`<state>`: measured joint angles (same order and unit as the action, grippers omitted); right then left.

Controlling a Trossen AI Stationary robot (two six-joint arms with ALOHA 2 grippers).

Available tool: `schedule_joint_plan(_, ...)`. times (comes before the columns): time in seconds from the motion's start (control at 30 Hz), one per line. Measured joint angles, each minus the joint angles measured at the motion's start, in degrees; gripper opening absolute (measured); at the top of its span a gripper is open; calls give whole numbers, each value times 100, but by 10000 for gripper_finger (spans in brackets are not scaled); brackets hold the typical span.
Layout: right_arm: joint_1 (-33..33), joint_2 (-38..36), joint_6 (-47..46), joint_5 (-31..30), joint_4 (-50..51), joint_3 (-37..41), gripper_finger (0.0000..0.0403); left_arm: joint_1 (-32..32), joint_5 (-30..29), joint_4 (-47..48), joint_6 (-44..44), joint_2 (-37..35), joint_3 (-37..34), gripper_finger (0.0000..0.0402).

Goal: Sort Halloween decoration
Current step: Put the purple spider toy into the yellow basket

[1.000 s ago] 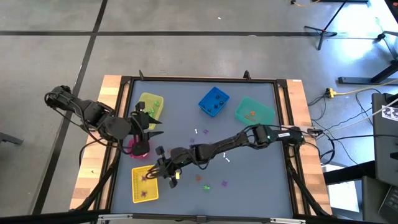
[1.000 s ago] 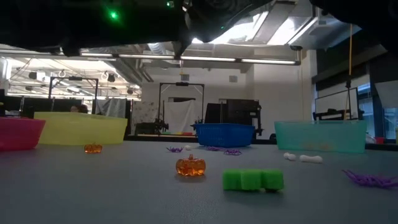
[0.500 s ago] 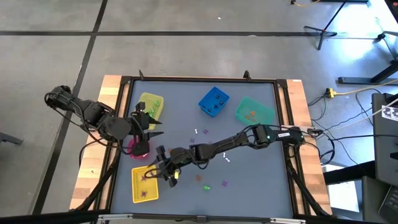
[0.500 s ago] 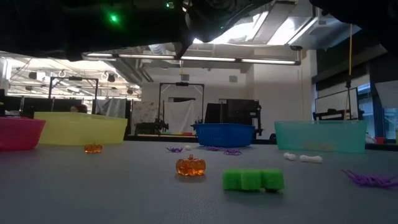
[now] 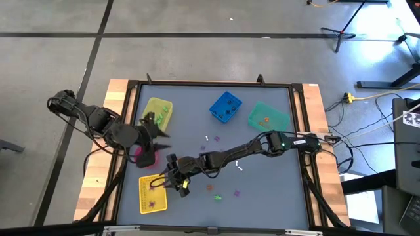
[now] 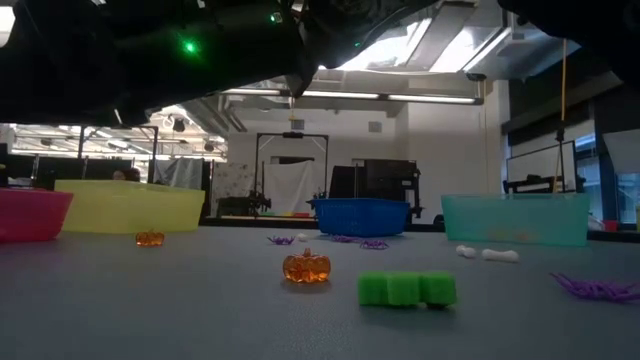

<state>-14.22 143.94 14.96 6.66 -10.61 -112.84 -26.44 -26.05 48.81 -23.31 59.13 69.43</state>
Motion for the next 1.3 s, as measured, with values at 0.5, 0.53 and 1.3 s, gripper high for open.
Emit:
schedule_joint_plan(0.5,0,0,-8,0,11,0,250,-1539,1205,862,-3450,546,-7,159)
schedule_joint_plan(0.53,0,0,-9,0,11,0,250,-1672,1142,861,-3534,651,-7,159)
schedule_joint_plan(1.3,0,0,-9,0,9,0,250,-2725,-189,1088,-7015,3162,-7,159)
